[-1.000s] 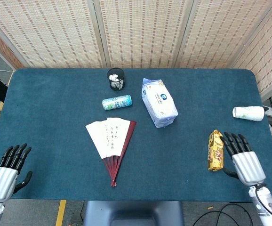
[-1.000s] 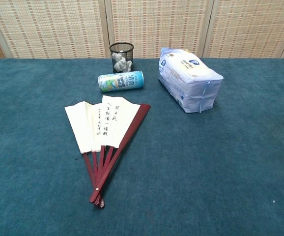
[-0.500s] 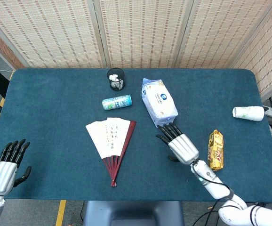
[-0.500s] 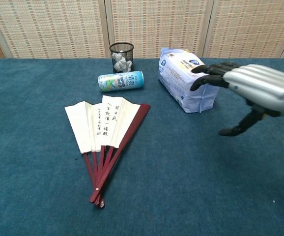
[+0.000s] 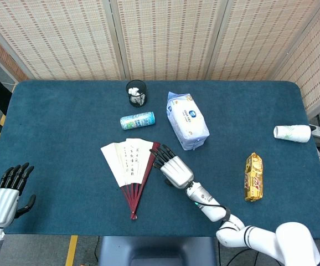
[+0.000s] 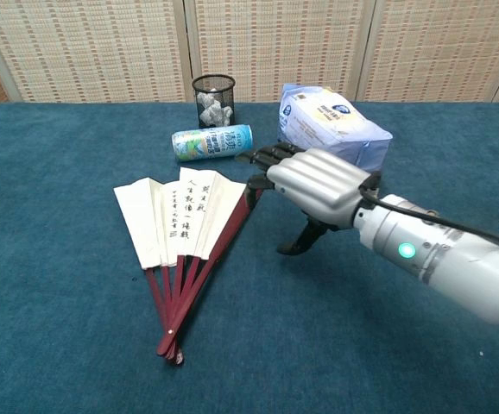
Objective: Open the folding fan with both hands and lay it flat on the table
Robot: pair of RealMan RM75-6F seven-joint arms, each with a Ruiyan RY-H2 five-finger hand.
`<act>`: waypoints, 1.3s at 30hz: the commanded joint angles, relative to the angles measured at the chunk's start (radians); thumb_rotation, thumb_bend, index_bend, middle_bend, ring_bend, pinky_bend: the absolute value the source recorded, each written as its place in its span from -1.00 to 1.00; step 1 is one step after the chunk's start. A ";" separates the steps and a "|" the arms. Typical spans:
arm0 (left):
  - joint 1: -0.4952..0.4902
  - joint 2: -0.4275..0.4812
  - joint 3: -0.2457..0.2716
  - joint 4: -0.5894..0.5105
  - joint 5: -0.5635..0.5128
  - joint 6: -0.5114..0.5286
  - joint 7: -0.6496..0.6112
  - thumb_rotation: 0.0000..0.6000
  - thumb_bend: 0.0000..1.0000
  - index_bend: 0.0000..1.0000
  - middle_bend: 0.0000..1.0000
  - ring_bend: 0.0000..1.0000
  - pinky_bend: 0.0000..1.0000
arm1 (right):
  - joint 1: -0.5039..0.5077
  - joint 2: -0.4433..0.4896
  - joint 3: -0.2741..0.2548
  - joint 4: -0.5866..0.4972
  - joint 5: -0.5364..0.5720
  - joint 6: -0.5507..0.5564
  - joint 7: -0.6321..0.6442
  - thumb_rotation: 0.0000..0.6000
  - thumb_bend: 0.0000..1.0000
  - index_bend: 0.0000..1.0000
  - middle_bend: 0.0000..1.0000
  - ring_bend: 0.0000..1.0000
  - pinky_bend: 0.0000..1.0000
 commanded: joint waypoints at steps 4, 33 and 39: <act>0.001 0.003 -0.001 0.000 -0.004 0.003 -0.005 1.00 -0.19 -1.00 -1.00 -1.00 -0.85 | 0.075 -0.127 -0.006 0.154 -0.001 0.008 0.058 1.00 -0.68 -0.20 -1.00 -1.00 -1.00; 0.003 0.013 -0.007 -0.001 -0.012 0.017 -0.040 1.00 -0.19 -1.00 -1.00 -1.00 -0.86 | 0.213 -0.339 0.005 0.418 0.094 0.015 0.013 1.00 -0.40 0.12 -0.77 -1.00 -1.00; 0.008 0.013 -0.012 0.003 -0.011 0.033 -0.039 1.00 -0.19 -1.00 -1.00 -1.00 -0.85 | 0.234 -0.339 0.005 0.404 0.136 0.037 0.000 1.00 -0.16 0.15 -0.75 -1.00 -1.00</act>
